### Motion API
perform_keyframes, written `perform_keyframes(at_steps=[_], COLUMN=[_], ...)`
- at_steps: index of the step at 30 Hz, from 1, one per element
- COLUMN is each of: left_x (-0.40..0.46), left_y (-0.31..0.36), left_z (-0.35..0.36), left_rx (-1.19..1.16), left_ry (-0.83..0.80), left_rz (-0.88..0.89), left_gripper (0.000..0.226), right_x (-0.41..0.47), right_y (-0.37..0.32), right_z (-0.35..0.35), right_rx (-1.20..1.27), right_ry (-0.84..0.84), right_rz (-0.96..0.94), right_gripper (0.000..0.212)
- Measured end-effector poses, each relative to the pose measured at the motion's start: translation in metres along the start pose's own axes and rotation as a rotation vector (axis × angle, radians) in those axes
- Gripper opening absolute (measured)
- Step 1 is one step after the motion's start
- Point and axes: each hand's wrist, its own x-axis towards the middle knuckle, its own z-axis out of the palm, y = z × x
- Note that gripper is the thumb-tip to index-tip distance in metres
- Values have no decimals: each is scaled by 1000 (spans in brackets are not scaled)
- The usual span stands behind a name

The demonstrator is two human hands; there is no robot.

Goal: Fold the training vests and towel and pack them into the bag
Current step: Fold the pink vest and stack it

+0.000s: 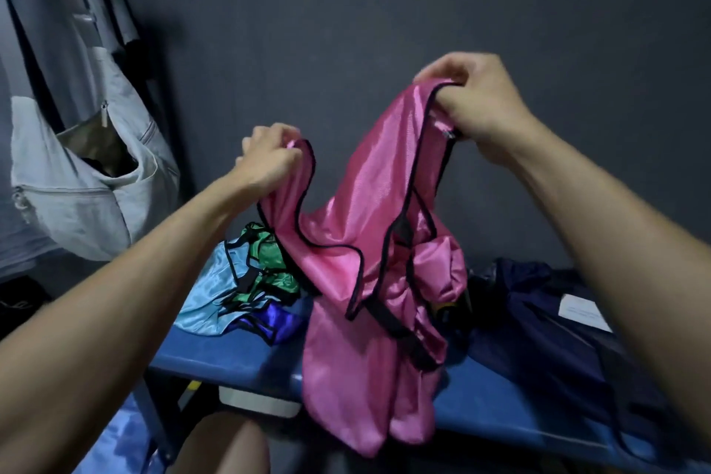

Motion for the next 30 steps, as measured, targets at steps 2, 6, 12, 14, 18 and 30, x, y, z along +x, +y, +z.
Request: perform_keyframes(at_steps=[2, 6, 12, 14, 18, 30], left_x=[-15, -35, -30, -33, -37, -23], left_y=[23, 78, 89, 95, 104, 70], left_z=[-3, 2, -12, -20, -28, -35], left_rx=[-115, -418, -552, -635, -703, -400], left_ry=[-79, -269, 40, 84, 109, 121], left_rz=[186, 433, 449, 426, 362, 157], left_gripper=[68, 68, 24, 20, 19, 7], right_x=[2, -1, -19, -32, -67, -58], right_y=[-22, -43, -33, -20, 15, 6], right_z=[6, 26, 28, 29, 40, 23], right_rx=[-66, -333, -148, -2, 60, 182], right_ry=[-5, -30, 5, -195, -751, -353], right_rz=[-82, -306, -289, -58, 341, 157], right_gripper=[27, 31, 35, 53, 61, 32])
